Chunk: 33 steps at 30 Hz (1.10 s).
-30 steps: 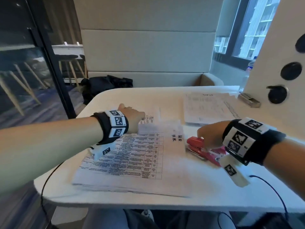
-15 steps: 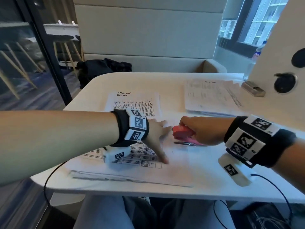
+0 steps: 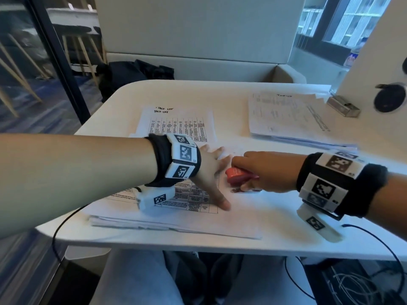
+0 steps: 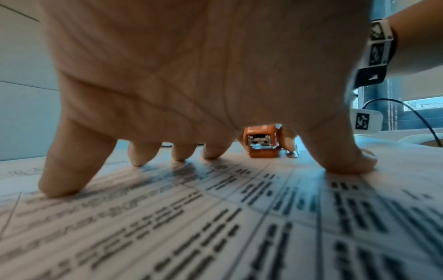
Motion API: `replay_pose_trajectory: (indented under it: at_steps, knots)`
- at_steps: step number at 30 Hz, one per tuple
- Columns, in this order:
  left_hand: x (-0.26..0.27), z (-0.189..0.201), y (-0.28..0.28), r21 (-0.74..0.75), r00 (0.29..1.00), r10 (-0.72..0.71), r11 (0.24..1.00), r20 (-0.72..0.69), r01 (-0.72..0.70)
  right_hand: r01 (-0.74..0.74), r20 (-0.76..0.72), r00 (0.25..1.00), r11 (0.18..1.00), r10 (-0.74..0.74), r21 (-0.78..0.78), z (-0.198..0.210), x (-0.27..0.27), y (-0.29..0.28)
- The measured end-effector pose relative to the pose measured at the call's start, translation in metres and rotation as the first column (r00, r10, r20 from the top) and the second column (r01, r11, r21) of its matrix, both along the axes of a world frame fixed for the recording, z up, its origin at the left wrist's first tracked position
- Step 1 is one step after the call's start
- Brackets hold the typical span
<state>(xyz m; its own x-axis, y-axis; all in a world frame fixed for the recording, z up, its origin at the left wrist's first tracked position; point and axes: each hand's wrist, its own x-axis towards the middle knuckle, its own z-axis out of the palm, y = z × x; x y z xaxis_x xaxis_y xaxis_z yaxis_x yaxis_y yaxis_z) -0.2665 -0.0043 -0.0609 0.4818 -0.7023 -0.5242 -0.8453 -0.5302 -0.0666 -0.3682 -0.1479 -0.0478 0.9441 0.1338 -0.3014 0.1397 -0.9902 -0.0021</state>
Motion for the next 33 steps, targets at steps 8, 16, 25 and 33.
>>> replay_pose_trajectory:
  at_steps: [8, 16, 25, 33]
  knots:
    - [-0.002, 0.002, 0.001, -0.001, 1.000, 0.005, 1.000, -0.006, -0.005, -0.186, 0.093, 0.975, 0.973, 0.199, -0.136, -0.005, 0.011, 0.001]
    - [-0.009, 0.009, 0.003, 0.003, 1.000, -0.013, 1.000, -0.012, 0.013, -0.256, 0.169, 0.945, 0.954, 0.282, -0.158, -0.003, 0.010, 0.003]
    - [-0.009, 0.009, 0.002, 0.008, 0.999, -0.011, 1.000, -0.031, 0.011, -0.228, 0.132, 0.960, 0.964, 0.245, -0.134, -0.006, 0.012, 0.001]
    - [-0.005, 0.003, -0.001, -0.022, 0.996, -0.088, 0.996, -0.029, 0.087, -0.523, 0.280, 0.733, 0.777, 0.620, -0.352, 0.001, 0.009, 0.004]
